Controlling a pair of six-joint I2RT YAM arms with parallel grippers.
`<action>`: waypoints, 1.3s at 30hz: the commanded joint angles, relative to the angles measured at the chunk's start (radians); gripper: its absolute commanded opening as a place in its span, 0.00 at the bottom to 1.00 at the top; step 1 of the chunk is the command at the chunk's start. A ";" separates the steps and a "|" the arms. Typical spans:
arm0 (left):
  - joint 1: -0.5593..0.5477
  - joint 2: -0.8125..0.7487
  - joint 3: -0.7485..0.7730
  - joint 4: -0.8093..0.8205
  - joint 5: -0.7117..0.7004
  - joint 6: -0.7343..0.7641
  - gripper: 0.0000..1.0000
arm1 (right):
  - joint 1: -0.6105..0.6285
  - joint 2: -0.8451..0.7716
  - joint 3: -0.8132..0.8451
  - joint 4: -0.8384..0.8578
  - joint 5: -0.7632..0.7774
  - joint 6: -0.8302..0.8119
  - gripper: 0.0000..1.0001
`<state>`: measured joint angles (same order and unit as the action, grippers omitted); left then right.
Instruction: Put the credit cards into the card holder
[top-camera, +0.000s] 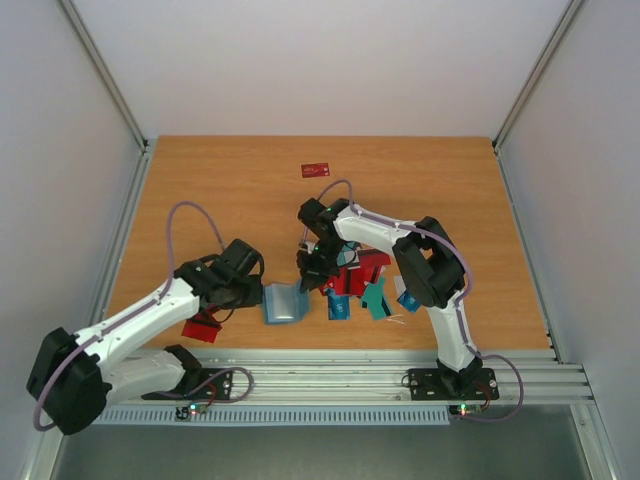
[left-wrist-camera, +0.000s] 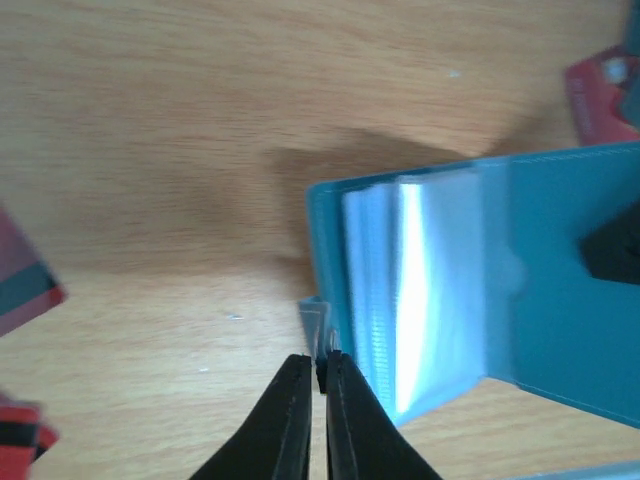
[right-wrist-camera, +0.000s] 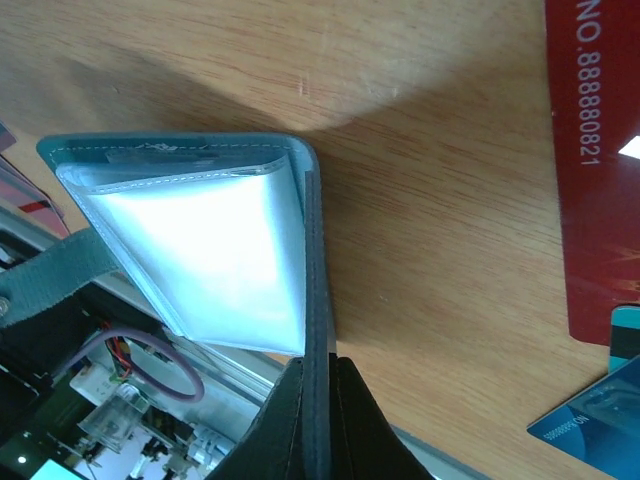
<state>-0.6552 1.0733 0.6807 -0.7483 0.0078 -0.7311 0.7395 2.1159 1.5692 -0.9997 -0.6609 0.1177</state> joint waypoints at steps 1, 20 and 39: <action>0.009 0.074 0.111 -0.155 -0.135 0.036 0.10 | -0.003 0.002 -0.020 -0.010 0.021 -0.014 0.01; 0.007 0.131 0.252 0.079 0.430 0.317 0.43 | -0.033 -0.045 -0.098 0.084 0.016 0.056 0.01; 0.006 0.369 0.149 0.164 0.240 0.282 0.30 | -0.043 -0.060 -0.086 0.023 0.066 0.055 0.01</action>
<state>-0.6491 1.3922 0.8768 -0.6403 0.3214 -0.4377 0.7074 2.0663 1.5024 -0.9783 -0.6098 0.1787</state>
